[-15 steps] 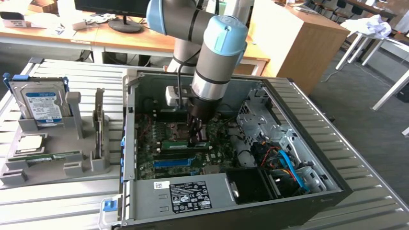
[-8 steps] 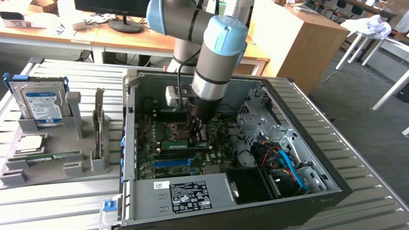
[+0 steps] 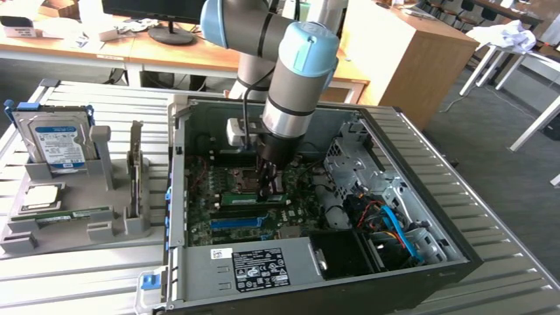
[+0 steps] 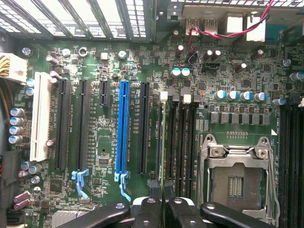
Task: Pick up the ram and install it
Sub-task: 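Insert the ram into the slot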
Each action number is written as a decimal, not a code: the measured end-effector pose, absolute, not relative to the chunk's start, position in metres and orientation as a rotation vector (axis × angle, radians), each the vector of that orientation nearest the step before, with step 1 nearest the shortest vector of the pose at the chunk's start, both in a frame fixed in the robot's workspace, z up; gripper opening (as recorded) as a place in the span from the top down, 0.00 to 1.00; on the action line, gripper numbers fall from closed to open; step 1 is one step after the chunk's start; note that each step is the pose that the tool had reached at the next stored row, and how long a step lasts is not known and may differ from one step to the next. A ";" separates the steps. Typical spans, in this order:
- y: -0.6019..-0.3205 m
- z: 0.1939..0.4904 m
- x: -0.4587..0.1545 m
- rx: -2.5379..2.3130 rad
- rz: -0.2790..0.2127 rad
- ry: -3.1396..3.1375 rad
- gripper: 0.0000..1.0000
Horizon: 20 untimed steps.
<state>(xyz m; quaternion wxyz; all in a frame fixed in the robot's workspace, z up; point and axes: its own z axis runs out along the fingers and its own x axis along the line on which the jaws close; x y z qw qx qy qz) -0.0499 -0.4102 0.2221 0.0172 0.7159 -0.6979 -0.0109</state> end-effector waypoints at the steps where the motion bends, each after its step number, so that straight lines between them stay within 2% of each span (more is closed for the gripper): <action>1: -0.410 0.222 -0.050 2.225 -0.034 -2.169 0.87; 8: -0.410 0.222 -0.050 2.225 -0.034 -2.169 0.86; 9: -0.410 0.222 -0.050 2.225 -0.034 -2.169 0.79; 20: -0.409 0.237 -0.050 2.224 -0.033 -2.169 0.81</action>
